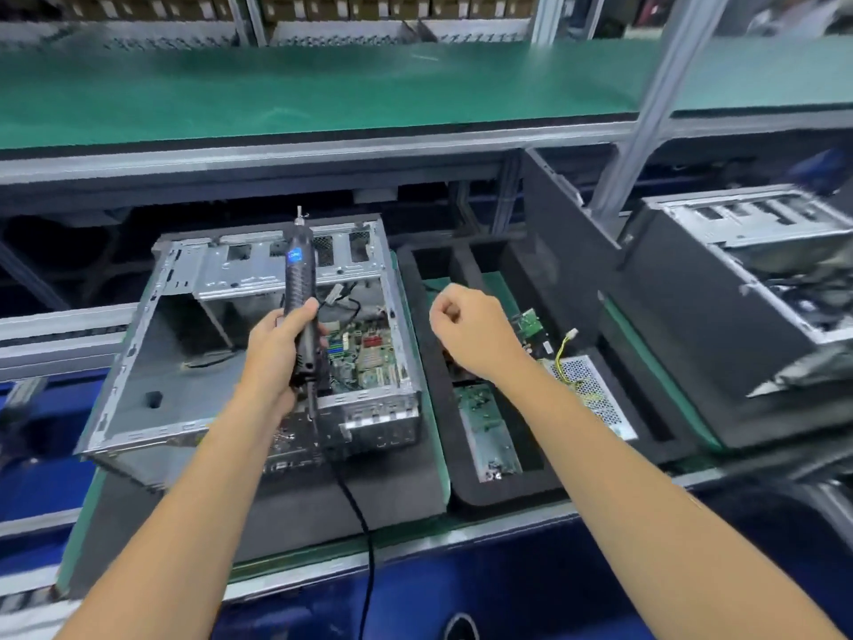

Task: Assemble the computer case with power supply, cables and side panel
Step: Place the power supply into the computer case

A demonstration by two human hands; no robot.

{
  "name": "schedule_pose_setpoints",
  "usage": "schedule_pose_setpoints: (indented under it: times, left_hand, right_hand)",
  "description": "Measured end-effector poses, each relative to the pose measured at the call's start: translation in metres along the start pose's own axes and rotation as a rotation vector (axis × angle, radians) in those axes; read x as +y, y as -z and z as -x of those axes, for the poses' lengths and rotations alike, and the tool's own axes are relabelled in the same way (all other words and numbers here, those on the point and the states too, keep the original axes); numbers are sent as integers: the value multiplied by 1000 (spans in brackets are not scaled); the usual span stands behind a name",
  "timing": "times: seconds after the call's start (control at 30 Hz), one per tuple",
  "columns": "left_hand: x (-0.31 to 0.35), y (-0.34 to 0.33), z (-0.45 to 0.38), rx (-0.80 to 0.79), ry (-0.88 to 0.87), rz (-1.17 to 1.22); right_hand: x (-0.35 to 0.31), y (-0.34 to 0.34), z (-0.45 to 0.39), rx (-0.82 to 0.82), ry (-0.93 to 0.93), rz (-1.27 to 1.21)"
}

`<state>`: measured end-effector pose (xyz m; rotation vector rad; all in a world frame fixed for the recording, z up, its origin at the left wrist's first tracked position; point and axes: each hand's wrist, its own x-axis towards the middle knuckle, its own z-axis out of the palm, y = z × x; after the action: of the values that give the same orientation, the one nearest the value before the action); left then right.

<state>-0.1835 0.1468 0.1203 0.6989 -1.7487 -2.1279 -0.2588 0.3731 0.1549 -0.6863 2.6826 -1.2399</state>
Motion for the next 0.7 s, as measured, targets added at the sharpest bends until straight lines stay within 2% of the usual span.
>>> schedule_pose_setpoints:
  times: [0.2,0.43,0.6,0.7]
  left_hand:
    - [-10,-41,-8,30,44,-38]
    - [-9,-97,-9,-69,94,-27]
    - [-2,-122,-10,-97,17,-157]
    - [1,-140,-16,-117,41,-117]
  right_hand:
    - [27,6,-22,-62,-19,38]
    - [40,7,-32,-17,-90,93]
    - [95,27,-31,35,-284,313]
    - [134,39,-25,-61,-531,530]
